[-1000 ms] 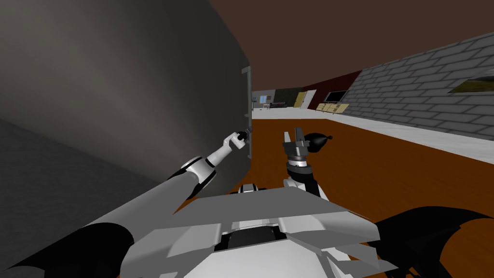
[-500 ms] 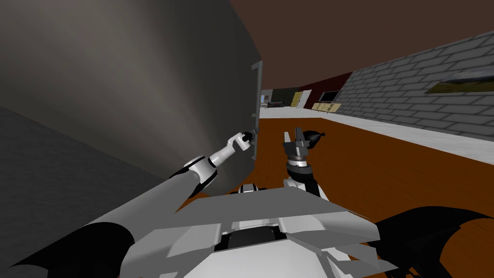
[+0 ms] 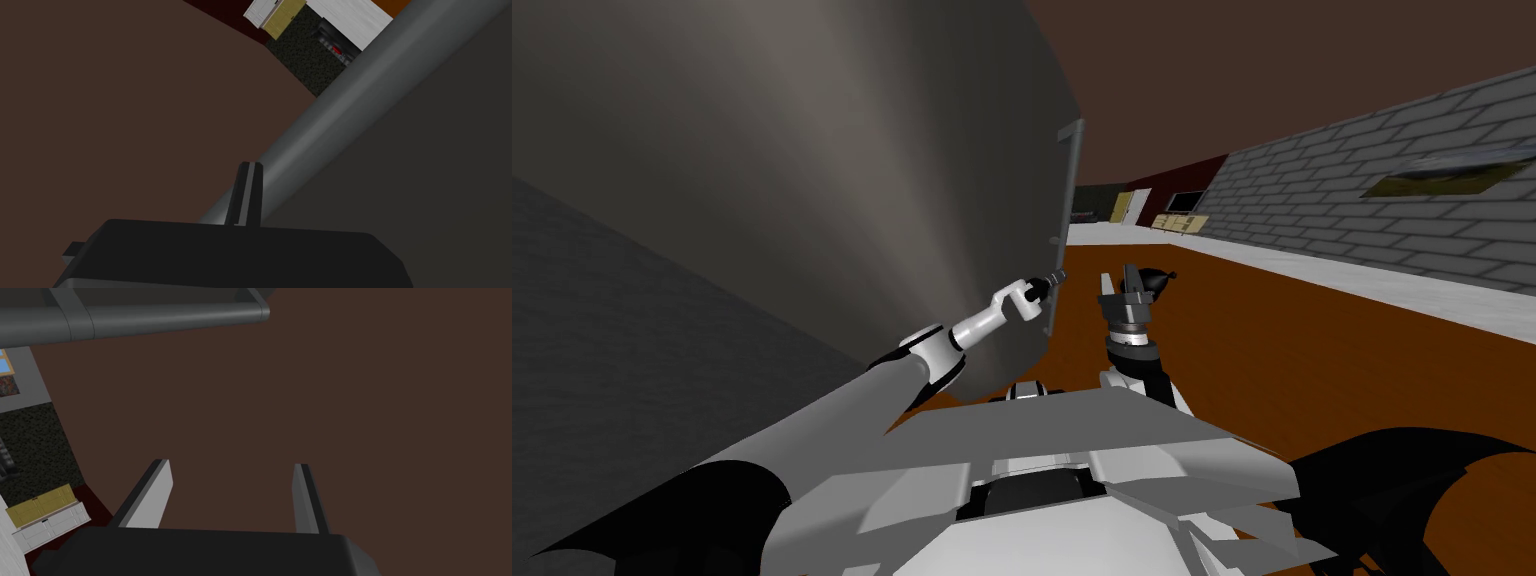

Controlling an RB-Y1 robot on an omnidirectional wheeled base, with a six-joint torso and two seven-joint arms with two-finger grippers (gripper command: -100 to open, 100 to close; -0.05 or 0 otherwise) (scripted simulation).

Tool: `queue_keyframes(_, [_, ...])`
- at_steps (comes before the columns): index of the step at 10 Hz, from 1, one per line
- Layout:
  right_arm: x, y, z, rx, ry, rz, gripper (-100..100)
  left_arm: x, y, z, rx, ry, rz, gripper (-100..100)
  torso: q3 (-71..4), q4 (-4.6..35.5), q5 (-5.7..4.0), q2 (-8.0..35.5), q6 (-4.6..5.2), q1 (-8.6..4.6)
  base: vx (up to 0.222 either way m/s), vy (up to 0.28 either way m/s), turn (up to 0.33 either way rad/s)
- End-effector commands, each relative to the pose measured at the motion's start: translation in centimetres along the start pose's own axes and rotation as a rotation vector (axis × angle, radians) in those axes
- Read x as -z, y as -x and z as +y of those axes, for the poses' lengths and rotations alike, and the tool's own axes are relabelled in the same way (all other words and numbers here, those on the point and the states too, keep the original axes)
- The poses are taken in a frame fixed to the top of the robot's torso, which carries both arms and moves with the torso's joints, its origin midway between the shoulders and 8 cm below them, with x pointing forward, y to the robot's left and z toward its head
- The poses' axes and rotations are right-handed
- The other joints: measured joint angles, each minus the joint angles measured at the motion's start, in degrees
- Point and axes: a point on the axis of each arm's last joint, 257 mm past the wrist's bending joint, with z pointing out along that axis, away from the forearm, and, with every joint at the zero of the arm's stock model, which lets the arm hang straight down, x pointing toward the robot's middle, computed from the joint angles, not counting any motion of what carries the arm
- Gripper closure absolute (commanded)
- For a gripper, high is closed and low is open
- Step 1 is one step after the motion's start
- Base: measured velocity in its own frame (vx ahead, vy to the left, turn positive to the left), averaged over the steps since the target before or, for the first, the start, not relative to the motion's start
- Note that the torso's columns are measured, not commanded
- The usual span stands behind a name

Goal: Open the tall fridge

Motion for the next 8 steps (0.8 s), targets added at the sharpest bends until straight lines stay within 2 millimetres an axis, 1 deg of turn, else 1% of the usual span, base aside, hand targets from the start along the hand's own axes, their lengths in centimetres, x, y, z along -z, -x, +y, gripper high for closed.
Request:
queue_keyframes(1, [0.0,0.0,0.0,0.000,0.000,0.000,0,0.6,-3.5,-5.1,-0.007,-0.098,0.068,100,0.1,0.0,0.02,0.1,-0.07,0.16,-0.183,0.130,-0.052])
queue_keyframes(2, [0.0,0.0,0.0,0.000,0.000,0.000,0,1.0,-4.9,-6.7,-0.009,-0.128,0.092,100,0.0,0.0,0.02,0.0,-0.07,0.14,-0.136,0.109,-0.053])
queue_keyframes(3, [0.0,0.0,0.0,0.000,0.000,0.000,0,0.7,-4.1,-5.5,-0.008,-0.107,0.076,100,-0.1,-0.1,-0.02,-0.2,-0.08,0.02,-0.064,0.046,-0.019])
queue_keyframes(4, [0.0,0.0,0.0,0.000,0.000,0.000,0,0.7,-3.6,-6.7,-0.007,-0.118,0.082,-100,-0.2,-0.2,-0.06,-0.4,-0.11,-0.14,-0.016,0.008,0.049])
queue_keyframes(5, [0.0,0.0,0.0,0.000,0.000,0.000,0,0.8,-2.8,-7.6,-0.007,-0.124,0.085,-100,-0.3,-0.2,-0.08,-0.4,-0.09,-0.17,0.004,-0.005,0.059])
queue_keyframes(8, [0.0,0.0,0.0,0.000,0.000,0.000,0,1.1,-1.8,-8.9,-0.006,-0.132,0.090,-100,0.0,-0.1,-0.01,0.0,-0.08,0.08,0.014,-0.011,0.037])
